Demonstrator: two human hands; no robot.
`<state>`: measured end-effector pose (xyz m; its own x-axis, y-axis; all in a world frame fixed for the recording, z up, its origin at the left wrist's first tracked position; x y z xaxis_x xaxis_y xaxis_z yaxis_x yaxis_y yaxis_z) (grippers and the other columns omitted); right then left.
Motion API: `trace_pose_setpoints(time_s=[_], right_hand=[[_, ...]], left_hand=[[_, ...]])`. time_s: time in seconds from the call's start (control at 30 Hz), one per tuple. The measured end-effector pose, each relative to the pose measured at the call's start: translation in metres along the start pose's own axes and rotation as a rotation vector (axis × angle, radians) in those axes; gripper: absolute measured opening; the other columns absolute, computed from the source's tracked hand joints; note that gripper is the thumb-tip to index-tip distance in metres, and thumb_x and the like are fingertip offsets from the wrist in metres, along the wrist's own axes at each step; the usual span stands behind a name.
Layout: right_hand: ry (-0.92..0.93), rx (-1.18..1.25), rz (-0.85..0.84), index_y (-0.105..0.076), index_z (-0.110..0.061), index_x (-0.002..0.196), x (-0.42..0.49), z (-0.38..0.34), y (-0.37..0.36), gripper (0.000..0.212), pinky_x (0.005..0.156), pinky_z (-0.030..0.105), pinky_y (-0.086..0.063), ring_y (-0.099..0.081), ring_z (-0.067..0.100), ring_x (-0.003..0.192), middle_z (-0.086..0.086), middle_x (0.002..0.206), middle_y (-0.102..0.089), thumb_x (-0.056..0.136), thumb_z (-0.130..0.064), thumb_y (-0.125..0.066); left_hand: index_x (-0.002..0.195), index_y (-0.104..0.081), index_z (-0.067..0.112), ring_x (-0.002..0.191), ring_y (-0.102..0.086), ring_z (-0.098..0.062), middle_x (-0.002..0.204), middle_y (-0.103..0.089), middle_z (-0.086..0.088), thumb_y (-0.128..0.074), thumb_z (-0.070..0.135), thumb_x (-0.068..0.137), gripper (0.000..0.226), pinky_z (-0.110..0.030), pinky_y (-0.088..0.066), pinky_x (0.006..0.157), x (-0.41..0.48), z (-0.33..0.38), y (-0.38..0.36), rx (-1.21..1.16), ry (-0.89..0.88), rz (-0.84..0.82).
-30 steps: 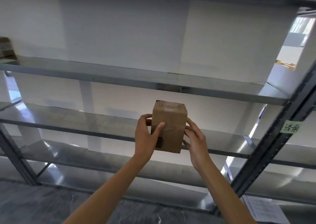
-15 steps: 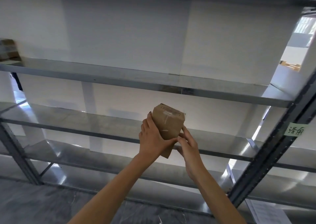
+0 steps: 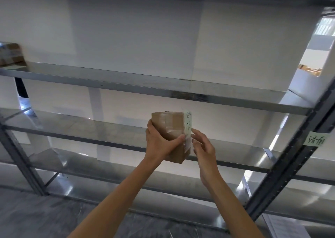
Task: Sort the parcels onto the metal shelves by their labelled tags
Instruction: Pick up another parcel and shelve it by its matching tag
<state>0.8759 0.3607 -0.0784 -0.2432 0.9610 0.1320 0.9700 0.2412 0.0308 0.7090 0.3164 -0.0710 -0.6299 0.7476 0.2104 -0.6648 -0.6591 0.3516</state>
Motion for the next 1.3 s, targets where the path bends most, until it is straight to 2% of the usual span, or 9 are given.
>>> trace_pose_setpoints(time_s=[0.13,0.2,0.33,0.5,0.67,0.9,1.07,1.2,1.3], right_hand=[[-0.086,0.014,0.005,-0.048,-0.02,0.13,0.008,0.011,0.003,0.035,0.051,0.011,-0.052,-0.057,0.013,0.094,-0.001,0.119,-0.054,0.095,-0.026,-0.048],[-0.097,0.009,-0.008,-0.051,-0.02,0.125,0.008,0.016,0.001,0.031,0.059,0.017,-0.054,-0.06,0.011,0.088,0.003,0.119,-0.058,0.096,-0.03,-0.044],[-0.08,0.04,-0.026,-0.051,-0.024,0.119,0.006,0.016,-0.001,0.025,0.079,0.036,-0.058,-0.062,0.017,0.096,0.004,0.118,-0.06,0.096,-0.032,-0.044],[-0.042,0.043,-0.006,-0.051,-0.024,0.122,0.006,0.009,0.003,0.027,0.069,0.027,-0.058,-0.062,0.012,0.09,0.002,0.113,-0.06,0.096,-0.03,-0.046],[-0.02,0.018,-0.006,-0.051,-0.027,0.119,0.005,0.012,0.007,0.025,0.079,0.035,-0.059,-0.062,0.015,0.096,0.001,0.118,-0.06,0.094,-0.028,-0.05],[0.003,-0.019,-0.03,-0.057,-0.028,0.114,0.004,0.013,0.006,0.027,0.073,0.028,-0.06,-0.066,0.014,0.092,0.0,0.115,-0.065,0.087,-0.029,-0.061],[0.026,-0.004,-0.031,-0.059,-0.028,0.115,0.003,0.01,0.004,0.029,0.072,0.029,-0.06,-0.066,0.013,0.094,-0.002,0.111,-0.066,0.086,-0.03,-0.062],[0.064,-0.015,0.018,-0.057,-0.027,0.12,0.0,0.008,0.0,0.033,0.075,0.03,-0.06,-0.063,0.013,0.097,-0.007,0.113,-0.061,0.087,-0.027,-0.061],[0.071,0.012,0.04,-0.057,-0.029,0.116,0.0,0.008,0.0,0.03,0.069,0.024,-0.059,-0.064,0.014,0.096,-0.008,0.112,-0.061,0.087,-0.027,-0.062]], left_hand=[[0.138,-0.014,0.027,0.122,-0.047,-0.021,0.14,-0.038,-0.001,-0.078,0.049,0.063,0.101,-0.038,-0.046,0.097,-0.001,-0.002,-0.006,-0.132,0.101,-0.094],[0.139,-0.013,0.027,0.122,-0.047,-0.023,0.141,-0.037,-0.001,-0.076,0.048,0.067,0.098,-0.041,-0.046,0.098,-0.003,-0.004,-0.008,-0.184,0.142,-0.134],[0.139,-0.016,0.025,0.119,-0.048,-0.022,0.141,-0.039,-0.002,-0.071,0.042,0.074,0.087,-0.04,-0.045,0.096,-0.006,-0.006,-0.01,-0.268,0.188,-0.203],[0.139,-0.02,0.022,0.112,-0.048,-0.016,0.138,-0.042,-0.001,-0.066,0.036,0.081,0.075,-0.041,-0.044,0.099,-0.01,-0.005,-0.013,-0.317,0.191,-0.31],[0.14,-0.025,0.02,0.111,-0.048,-0.014,0.136,-0.044,0.0,-0.059,0.037,0.086,0.066,-0.033,-0.043,0.093,-0.021,-0.01,-0.015,-0.291,0.188,-0.412],[0.14,-0.022,0.023,0.118,-0.047,-0.017,0.133,-0.043,0.004,-0.064,0.044,0.08,0.077,-0.049,-0.045,0.1,-0.025,-0.03,-0.019,-0.357,0.282,-0.436],[0.137,-0.032,0.023,0.118,-0.055,-0.023,0.132,-0.053,-0.004,-0.078,0.058,0.05,0.105,-0.053,-0.05,0.093,-0.025,-0.041,-0.016,-0.5,0.357,-0.388],[0.137,-0.032,0.023,0.115,-0.057,-0.025,0.131,-0.054,-0.007,-0.076,0.052,0.056,0.097,-0.054,-0.05,0.093,-0.022,-0.044,-0.017,-0.58,0.363,-0.379],[0.138,-0.03,0.023,0.116,-0.057,-0.025,0.132,-0.053,-0.006,-0.076,0.05,0.057,0.097,-0.053,-0.049,0.094,-0.02,-0.043,-0.016,-0.59,0.339,-0.371]])
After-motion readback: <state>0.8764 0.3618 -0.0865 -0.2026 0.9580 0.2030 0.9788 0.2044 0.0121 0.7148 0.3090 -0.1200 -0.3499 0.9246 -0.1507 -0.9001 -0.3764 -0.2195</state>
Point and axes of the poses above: each hand's wrist, its own x-axis towards the middle knuckle, its own y-axis out of the back of the hand, z = x × y, the point moved 8 cm from there along x, towards the middle knuckle
